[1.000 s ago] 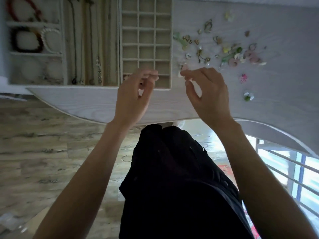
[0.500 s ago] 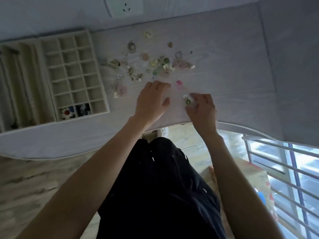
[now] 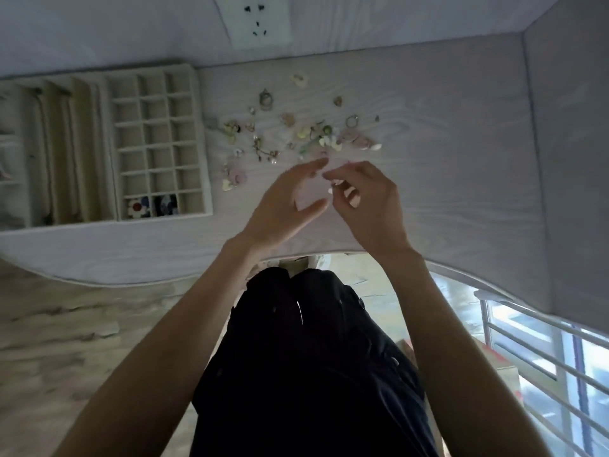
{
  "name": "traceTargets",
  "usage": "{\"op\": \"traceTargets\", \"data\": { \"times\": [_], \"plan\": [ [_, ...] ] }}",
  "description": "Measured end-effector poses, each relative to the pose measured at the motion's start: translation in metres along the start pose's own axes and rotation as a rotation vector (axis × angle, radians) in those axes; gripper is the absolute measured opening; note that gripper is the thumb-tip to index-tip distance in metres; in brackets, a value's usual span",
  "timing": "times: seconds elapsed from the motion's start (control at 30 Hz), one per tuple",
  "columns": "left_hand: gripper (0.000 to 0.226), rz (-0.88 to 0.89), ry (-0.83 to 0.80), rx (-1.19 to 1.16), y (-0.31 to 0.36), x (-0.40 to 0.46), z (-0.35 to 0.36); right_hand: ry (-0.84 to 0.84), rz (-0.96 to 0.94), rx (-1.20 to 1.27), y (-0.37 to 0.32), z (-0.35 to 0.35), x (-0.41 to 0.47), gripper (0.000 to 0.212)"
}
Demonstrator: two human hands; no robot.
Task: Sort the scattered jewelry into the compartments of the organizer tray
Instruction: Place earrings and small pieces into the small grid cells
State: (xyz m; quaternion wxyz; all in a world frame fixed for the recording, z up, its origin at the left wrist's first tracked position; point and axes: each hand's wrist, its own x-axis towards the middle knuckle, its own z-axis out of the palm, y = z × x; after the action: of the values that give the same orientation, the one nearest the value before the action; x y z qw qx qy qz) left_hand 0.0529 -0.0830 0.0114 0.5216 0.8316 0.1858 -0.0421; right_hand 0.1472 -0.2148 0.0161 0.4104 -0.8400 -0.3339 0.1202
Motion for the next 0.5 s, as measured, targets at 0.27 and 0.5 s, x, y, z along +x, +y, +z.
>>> {"op": "traceTargets", "data": {
  "times": [0.27,0.5],
  "plan": [
    [0.020,-0.161,0.513,-0.360,-0.019,-0.064,-0.039,-0.390,0.082,0.355,-0.078,0.049,0.030,0.019],
    [0.014,-0.236,0.774,0.092,-0.081,-0.096,-0.071,-0.448,0.069,0.241,-0.100,0.130,0.032,0.015]
  ]
}}
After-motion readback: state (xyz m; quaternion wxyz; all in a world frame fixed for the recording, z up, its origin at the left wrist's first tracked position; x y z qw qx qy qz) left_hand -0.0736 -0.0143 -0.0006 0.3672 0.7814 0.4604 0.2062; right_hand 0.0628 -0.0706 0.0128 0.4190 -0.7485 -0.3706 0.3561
